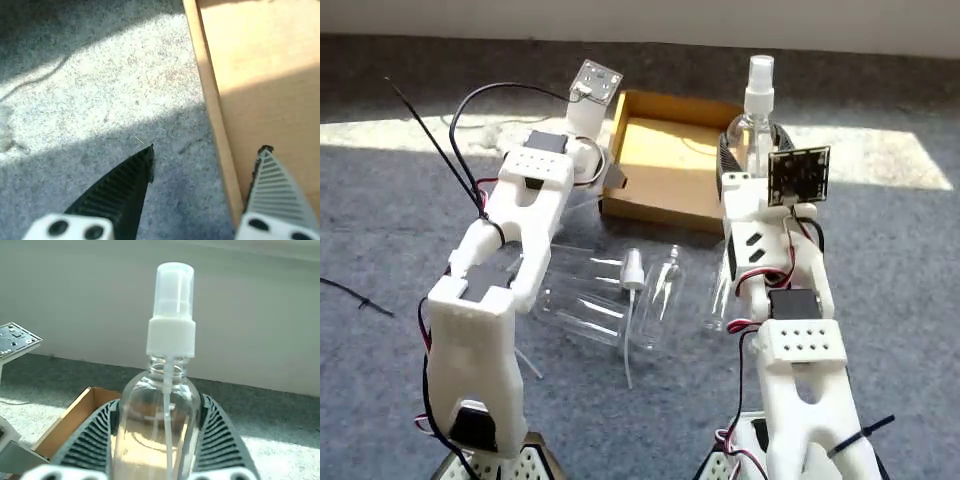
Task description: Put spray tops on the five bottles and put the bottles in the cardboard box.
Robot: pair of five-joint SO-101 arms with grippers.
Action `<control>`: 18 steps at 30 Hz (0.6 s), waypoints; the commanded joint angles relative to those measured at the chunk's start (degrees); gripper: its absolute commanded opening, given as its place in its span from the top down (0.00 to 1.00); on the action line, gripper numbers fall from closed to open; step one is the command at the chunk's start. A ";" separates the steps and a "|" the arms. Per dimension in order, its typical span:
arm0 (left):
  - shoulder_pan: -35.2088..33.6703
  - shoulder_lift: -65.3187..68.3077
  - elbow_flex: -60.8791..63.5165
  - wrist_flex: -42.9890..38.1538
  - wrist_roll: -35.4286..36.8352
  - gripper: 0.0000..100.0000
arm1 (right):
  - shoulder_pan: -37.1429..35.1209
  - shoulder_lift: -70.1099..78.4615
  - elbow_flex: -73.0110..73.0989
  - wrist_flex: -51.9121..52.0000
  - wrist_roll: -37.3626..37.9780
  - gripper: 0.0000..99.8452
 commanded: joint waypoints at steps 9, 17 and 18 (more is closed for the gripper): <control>-0.57 -0.13 -2.33 7.12 -3.78 0.70 | 0.75 0.48 -4.88 -1.19 0.62 1.00; -2.24 -1.45 -2.59 10.11 -3.78 0.70 | 0.66 0.48 -4.88 -1.01 0.62 1.00; -2.24 -2.59 -2.24 10.20 -3.78 0.70 | 0.66 0.48 -4.88 -1.01 0.62 1.00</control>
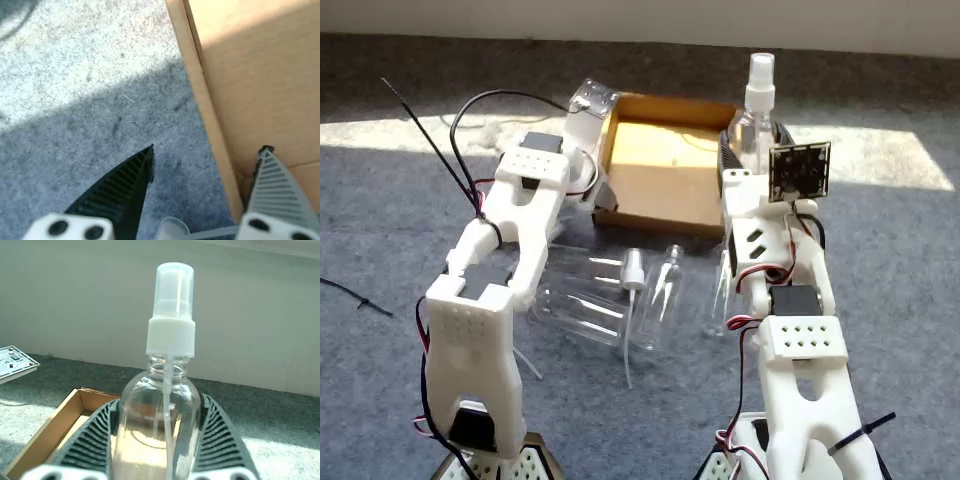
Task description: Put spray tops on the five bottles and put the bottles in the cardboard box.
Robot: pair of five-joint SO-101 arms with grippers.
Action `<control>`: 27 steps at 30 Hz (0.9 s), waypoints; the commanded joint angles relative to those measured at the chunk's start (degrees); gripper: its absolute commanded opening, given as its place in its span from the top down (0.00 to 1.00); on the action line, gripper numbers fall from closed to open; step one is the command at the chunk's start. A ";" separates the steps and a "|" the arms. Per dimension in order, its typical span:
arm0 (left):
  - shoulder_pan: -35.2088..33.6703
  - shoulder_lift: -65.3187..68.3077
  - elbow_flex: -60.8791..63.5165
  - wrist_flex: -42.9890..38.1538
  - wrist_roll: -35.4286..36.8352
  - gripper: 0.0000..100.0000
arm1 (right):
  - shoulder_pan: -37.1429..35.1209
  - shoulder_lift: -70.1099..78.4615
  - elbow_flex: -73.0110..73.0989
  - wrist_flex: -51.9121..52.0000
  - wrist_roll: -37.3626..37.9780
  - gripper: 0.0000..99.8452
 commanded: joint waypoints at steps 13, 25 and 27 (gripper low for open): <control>-2.42 -23.34 3.56 5.80 0.00 0.70 | 0.40 -0.40 -3.74 -0.92 0.62 1.00; -0.04 -73.01 20.97 22.95 3.16 0.69 | -8.75 -7.16 -8.92 20.09 -9.49 1.00; 3.82 -79.78 29.76 20.92 3.16 0.69 | -9.63 -7.52 -11.30 22.20 -13.45 1.00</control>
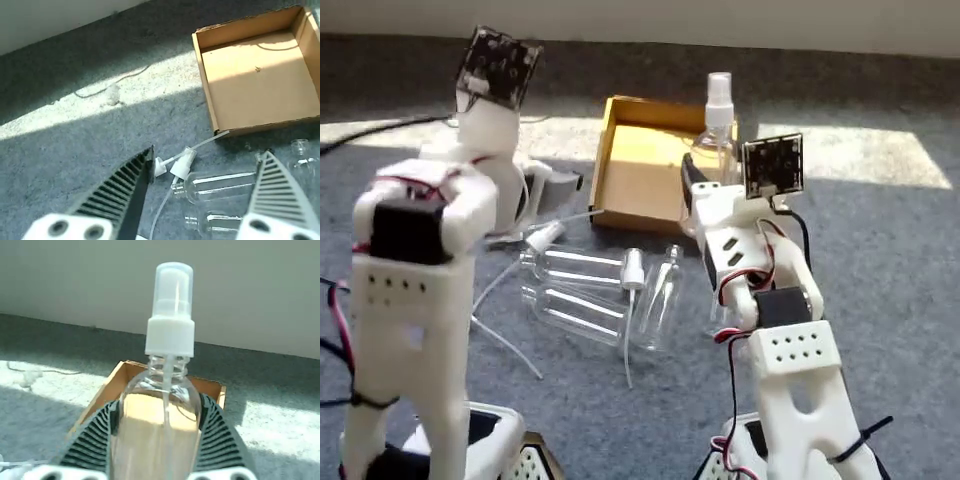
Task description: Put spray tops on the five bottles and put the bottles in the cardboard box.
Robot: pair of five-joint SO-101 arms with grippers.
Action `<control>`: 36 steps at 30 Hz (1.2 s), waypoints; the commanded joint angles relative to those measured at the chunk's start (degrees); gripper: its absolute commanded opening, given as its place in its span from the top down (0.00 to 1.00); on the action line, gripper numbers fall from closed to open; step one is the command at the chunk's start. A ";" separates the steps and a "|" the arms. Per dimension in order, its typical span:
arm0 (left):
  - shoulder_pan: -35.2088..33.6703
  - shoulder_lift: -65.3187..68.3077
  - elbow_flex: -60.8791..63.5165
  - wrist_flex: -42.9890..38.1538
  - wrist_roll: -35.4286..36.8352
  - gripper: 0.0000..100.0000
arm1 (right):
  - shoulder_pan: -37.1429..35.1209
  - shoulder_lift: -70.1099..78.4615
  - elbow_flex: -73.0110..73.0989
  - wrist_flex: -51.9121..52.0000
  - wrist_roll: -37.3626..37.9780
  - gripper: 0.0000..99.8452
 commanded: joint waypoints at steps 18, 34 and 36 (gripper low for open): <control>26.42 -30.37 46.81 -28.66 1.23 0.62 | -7.52 -3.30 -8.31 15.34 -9.93 1.00; 22.90 -25.45 47.08 -32.18 1.14 0.62 | -8.57 -18.42 -7.96 26.15 -5.98 1.00; 22.90 -25.45 47.08 -32.18 1.05 0.63 | -8.57 -18.68 -7.96 27.30 -5.98 1.00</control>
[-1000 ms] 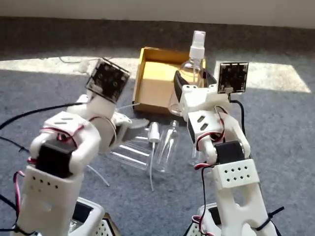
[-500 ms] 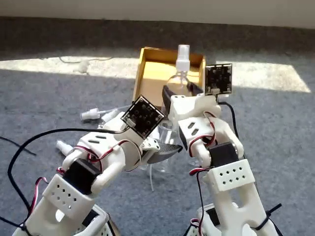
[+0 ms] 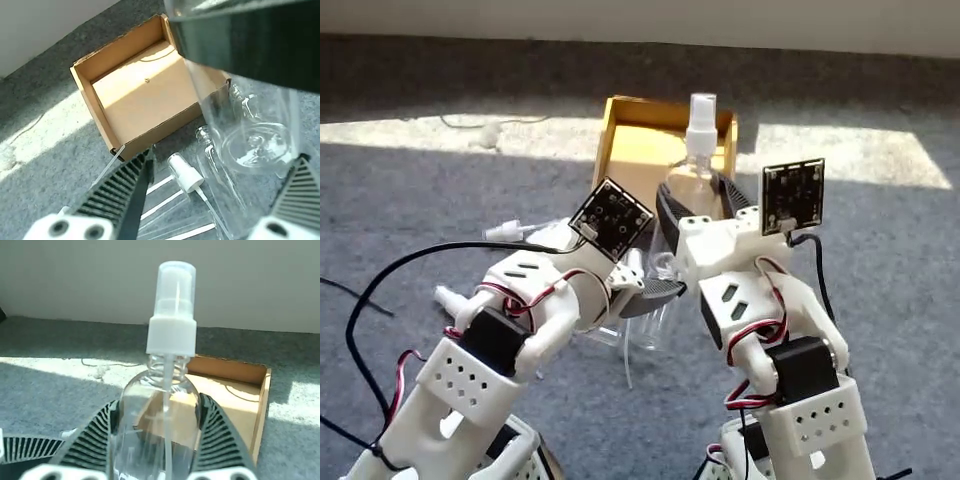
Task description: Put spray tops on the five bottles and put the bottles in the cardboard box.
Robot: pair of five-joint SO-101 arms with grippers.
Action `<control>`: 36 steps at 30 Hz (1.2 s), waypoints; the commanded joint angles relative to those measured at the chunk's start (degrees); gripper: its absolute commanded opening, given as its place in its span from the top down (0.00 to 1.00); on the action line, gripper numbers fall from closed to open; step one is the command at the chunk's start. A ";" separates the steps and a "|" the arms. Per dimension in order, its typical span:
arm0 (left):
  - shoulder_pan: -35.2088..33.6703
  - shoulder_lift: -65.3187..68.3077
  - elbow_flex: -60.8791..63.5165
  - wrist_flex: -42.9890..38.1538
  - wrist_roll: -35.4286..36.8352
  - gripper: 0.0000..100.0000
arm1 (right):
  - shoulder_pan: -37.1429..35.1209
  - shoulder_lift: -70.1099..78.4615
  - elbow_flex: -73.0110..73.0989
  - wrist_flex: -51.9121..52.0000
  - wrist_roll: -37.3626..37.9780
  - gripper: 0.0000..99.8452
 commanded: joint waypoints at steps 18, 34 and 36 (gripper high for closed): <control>3.30 -7.43 0.22 1.58 3.78 0.62 | -0.57 -1.54 1.98 -0.13 0.79 1.00; -4.44 6.20 0.57 -8.18 3.52 0.62 | -0.66 -1.54 4.53 2.33 1.05 1.00; -4.97 6.20 0.57 -8.35 3.52 0.62 | -0.66 -1.54 4.62 2.42 1.14 1.00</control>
